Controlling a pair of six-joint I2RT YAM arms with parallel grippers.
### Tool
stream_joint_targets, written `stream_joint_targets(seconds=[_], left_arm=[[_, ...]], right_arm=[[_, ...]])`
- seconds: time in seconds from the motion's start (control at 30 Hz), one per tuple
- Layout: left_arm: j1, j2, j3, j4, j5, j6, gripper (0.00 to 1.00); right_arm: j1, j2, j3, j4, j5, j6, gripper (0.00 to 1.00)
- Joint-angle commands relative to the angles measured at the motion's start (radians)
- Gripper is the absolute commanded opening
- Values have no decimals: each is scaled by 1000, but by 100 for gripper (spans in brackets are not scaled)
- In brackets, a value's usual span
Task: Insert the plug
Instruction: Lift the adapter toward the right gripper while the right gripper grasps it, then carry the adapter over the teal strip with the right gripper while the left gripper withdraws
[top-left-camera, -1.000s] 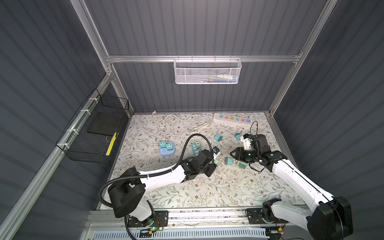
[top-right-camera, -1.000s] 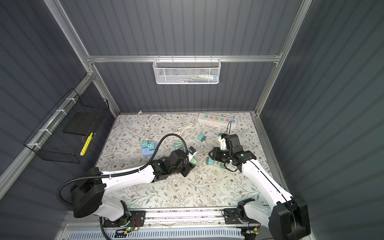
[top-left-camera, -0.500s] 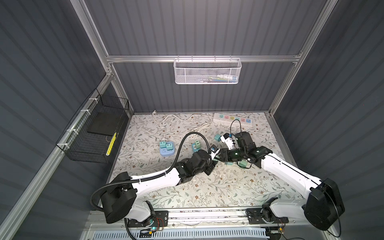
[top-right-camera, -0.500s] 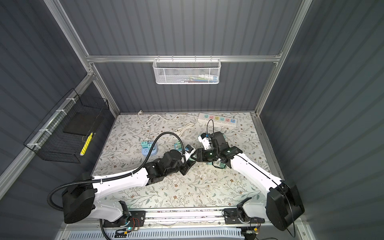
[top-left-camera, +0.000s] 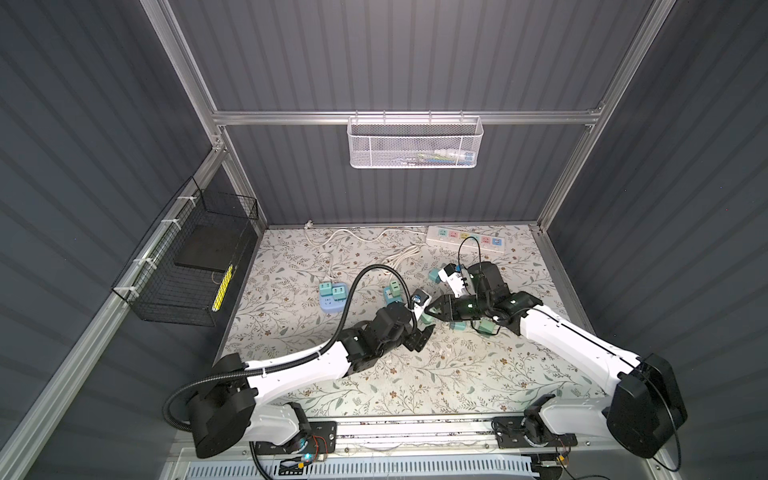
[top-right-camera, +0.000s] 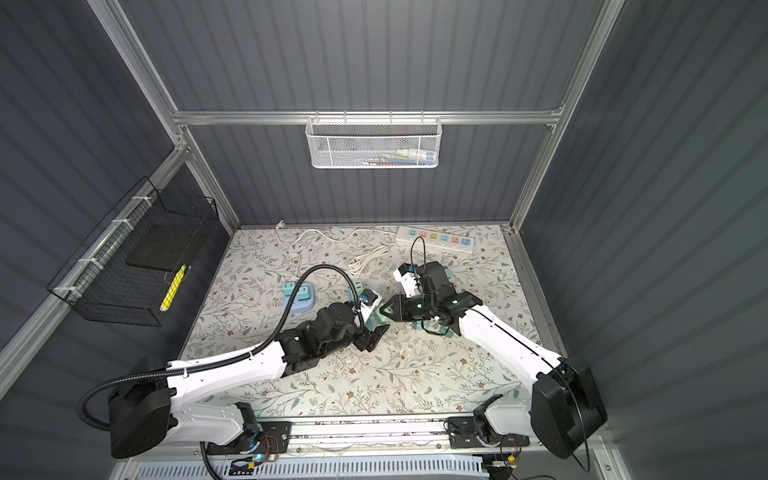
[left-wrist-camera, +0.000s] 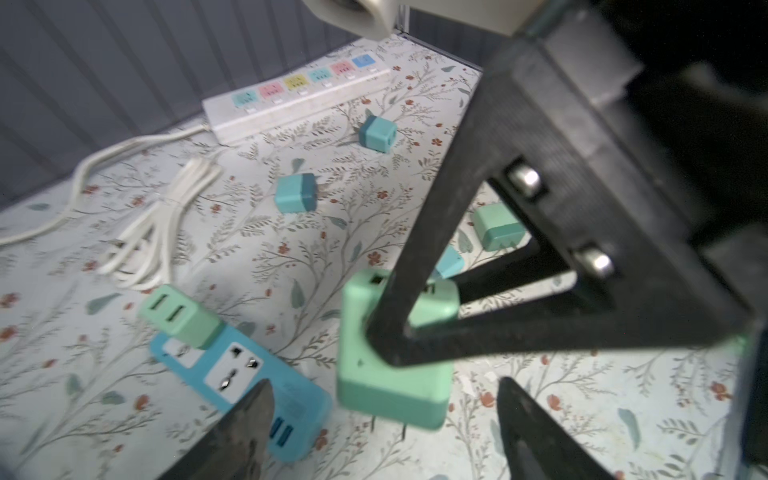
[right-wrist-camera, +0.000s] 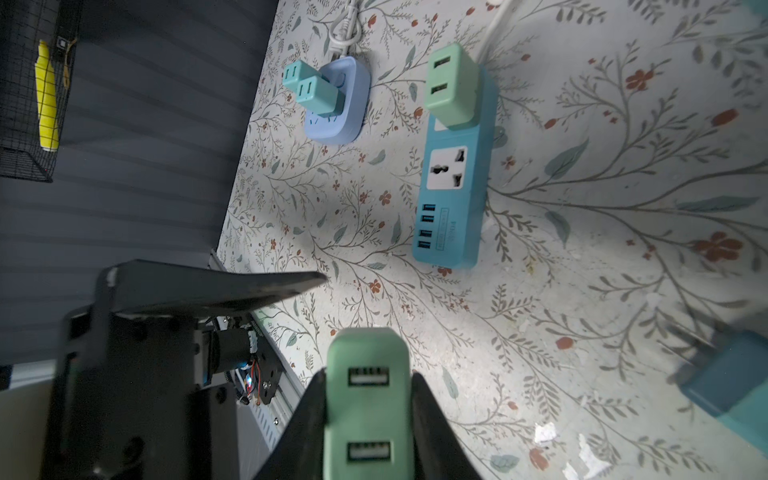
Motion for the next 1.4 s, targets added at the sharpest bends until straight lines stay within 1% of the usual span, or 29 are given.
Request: stream_joint_targets(seconds=[0.0,0.03,0.07,0.1,0.13,0.17,0.2,0.27,0.3,0.4,0.53,0.63,0.8,1.1,1.37], left_arm=[[15,-124,-56,7,-227,-93,92],[19,-149,-70,-17,-335,-141,93],[29,-178,-82,-65,-450,-207,96],[46,-199,-85,-140,-544,-291,97],[70,-214,-86,-207,-596,-359,98],[102,-229,-88,-296,-630,-458,99],[135,-244,-97,-362,-641,-540,100],[186,-277,-129,-432,-628,-650,100],[202,-297,-148,-452,-621,-688,100],[205,-353,-199,-462,-606,-741,100],[207,-393,-227,-471,-601,-750,100],[207,-402,-229,-482,-605,-733,100],[207,-389,-231,-442,-567,-696,100],[208,-341,-209,-411,-538,-645,100],[210,-352,-220,-410,-543,-642,100]], right_arm=[[23,10,10,83,133,4,18],[35,22,12,101,162,-2,18],[50,36,12,126,221,-4,18],[67,55,10,160,262,-1,18],[84,71,10,188,292,-3,18],[104,91,10,220,339,-5,18],[126,113,6,259,387,-8,18],[165,159,4,315,470,-16,18],[185,181,7,340,516,-21,18],[222,259,27,395,586,-36,18],[240,346,75,403,613,-47,17],[244,378,74,438,645,-54,17],[246,426,98,448,679,-73,18],[250,458,119,440,666,-69,18],[256,491,141,412,670,-64,18]])
